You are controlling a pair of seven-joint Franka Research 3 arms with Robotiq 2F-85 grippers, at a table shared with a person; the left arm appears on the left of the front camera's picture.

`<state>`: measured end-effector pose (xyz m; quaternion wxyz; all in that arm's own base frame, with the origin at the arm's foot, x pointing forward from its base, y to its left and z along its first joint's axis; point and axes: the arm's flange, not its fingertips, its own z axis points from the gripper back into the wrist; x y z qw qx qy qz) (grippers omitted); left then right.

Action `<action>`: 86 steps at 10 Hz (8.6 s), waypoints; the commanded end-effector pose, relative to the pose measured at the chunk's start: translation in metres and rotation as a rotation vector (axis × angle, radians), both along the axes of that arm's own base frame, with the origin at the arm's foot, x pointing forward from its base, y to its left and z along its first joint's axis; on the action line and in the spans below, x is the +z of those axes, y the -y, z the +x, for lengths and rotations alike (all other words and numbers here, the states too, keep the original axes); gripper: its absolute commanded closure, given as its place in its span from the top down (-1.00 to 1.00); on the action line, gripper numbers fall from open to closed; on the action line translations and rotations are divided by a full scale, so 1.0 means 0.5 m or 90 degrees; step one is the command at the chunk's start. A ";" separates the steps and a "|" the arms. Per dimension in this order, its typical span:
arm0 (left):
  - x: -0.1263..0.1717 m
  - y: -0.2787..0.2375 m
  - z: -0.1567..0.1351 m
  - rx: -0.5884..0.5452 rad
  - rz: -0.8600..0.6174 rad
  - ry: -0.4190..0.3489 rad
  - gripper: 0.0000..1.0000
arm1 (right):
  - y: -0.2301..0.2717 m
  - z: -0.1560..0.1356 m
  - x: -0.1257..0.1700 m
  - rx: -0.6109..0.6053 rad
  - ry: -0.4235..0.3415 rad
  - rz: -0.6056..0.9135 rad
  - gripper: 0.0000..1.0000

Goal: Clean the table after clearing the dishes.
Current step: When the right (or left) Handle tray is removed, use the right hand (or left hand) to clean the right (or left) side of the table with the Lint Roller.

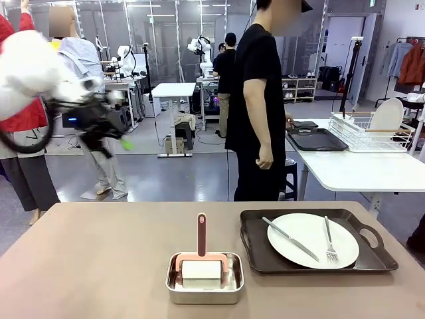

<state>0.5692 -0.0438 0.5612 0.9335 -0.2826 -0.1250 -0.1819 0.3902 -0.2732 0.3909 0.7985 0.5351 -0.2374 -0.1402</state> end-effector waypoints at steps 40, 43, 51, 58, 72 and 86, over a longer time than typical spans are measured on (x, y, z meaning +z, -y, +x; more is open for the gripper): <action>-0.167 -0.731 -0.201 0.339 -0.404 0.064 1.00 | -0.004 -0.005 0.003 0.001 0.005 0.004 1.00; -0.167 -0.731 -0.201 0.339 -0.404 0.064 1.00 | -0.004 -0.005 0.003 0.001 0.005 0.004 1.00; -0.167 -0.731 -0.201 0.339 -0.404 0.064 1.00 | -0.004 -0.005 0.003 0.001 0.005 0.004 1.00; -0.167 -0.731 -0.201 0.339 -0.404 0.064 1.00 | -0.143 0.086 0.182 0.095 0.112 -0.108 1.00; -0.167 -0.731 -0.201 0.339 -0.404 0.064 1.00 | -0.999 0.038 0.267 0.715 0.312 -0.501 1.00; -0.167 -0.731 -0.201 0.339 -0.404 0.064 1.00 | -1.386 0.132 0.267 1.076 0.440 -0.730 1.00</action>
